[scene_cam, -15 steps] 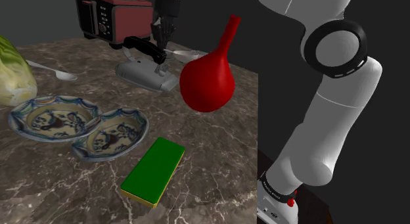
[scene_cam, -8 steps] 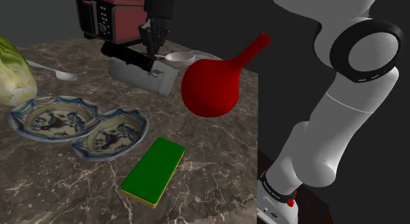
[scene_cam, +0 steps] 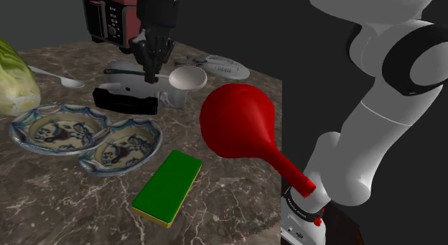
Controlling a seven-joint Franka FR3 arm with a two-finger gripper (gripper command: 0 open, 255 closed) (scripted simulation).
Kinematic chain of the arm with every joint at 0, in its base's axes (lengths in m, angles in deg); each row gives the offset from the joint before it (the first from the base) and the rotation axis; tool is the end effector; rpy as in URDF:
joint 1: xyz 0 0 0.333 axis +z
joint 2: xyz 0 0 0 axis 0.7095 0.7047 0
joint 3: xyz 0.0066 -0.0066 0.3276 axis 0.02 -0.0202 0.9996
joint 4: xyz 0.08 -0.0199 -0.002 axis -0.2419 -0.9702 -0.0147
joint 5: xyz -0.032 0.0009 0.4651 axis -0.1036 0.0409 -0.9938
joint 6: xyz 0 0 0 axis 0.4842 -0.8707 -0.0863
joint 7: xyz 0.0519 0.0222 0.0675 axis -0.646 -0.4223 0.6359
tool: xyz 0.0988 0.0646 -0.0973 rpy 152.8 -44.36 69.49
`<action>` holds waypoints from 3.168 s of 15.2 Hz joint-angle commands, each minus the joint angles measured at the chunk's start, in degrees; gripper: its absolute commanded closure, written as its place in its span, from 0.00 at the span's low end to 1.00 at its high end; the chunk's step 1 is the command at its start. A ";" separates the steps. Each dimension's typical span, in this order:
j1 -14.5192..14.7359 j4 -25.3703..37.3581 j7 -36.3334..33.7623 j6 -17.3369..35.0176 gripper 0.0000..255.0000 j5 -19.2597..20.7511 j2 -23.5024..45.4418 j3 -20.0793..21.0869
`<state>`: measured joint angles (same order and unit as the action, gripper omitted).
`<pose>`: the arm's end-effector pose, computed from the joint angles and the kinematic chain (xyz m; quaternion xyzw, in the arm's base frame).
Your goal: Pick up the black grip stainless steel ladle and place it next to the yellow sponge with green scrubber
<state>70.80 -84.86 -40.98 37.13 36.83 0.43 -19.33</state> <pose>0.5007 0.4027 0.5731 -0.9690 -0.2396 0.0261 0.0533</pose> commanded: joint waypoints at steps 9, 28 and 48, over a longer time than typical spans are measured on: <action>7.36 1.96 -13.94 1.56 1.00 1.02 2.09 6.58; 26.34 26.38 -38.65 -2.34 1.00 11.34 21.95 14.64; 23.63 7.33 -37.43 13.32 1.00 9.83 18.52 14.50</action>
<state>94.39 -77.18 -78.28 50.82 46.51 18.38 -4.69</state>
